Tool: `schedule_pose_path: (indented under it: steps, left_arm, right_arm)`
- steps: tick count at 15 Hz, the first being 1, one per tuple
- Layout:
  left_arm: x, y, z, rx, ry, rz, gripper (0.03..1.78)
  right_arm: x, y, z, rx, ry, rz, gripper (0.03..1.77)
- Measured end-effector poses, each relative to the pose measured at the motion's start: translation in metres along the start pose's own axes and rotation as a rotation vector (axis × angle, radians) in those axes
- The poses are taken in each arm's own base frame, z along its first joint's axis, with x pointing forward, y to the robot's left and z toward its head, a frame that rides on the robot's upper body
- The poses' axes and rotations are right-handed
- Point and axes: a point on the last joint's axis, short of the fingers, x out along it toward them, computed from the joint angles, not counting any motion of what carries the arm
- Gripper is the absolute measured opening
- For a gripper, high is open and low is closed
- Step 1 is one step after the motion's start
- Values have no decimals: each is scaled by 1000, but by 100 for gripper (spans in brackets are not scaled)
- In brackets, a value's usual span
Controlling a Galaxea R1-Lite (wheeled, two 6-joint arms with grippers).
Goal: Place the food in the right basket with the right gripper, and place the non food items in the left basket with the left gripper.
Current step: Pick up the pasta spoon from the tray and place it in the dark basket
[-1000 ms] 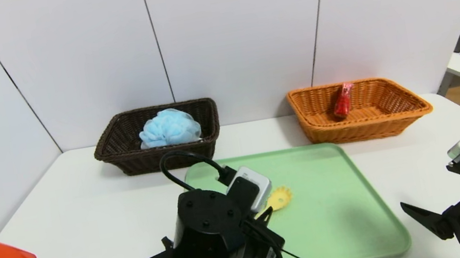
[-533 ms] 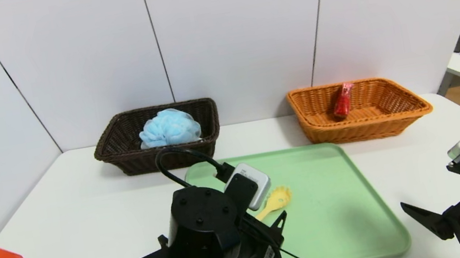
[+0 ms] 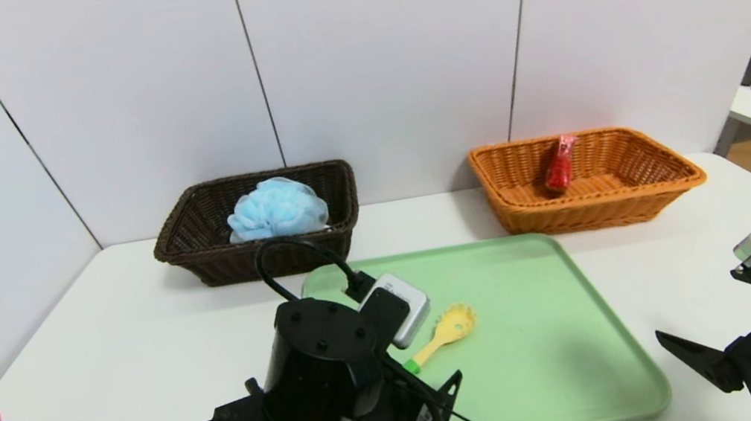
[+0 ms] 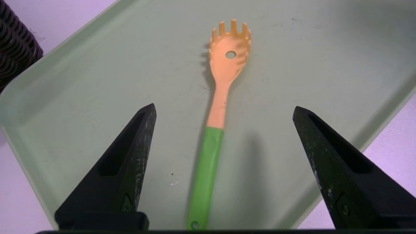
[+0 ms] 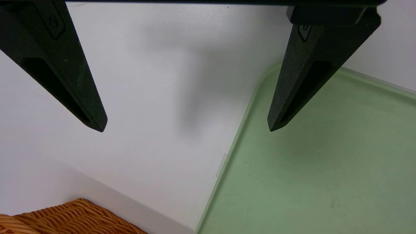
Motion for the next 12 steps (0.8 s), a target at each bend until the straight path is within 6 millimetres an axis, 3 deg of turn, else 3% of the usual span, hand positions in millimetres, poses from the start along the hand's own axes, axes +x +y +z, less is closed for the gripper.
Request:
schedule_pose_path:
  steps: [6,12]
  left_arm:
    - [14,14,5,-21,31,-11,161]
    - [29,19,-7,-45,82,-17,166]
  right_arm:
    - [-2,0,-1,-2,-7,-2,170]
    - [-3,-1,0,-4,-10,-4,170]
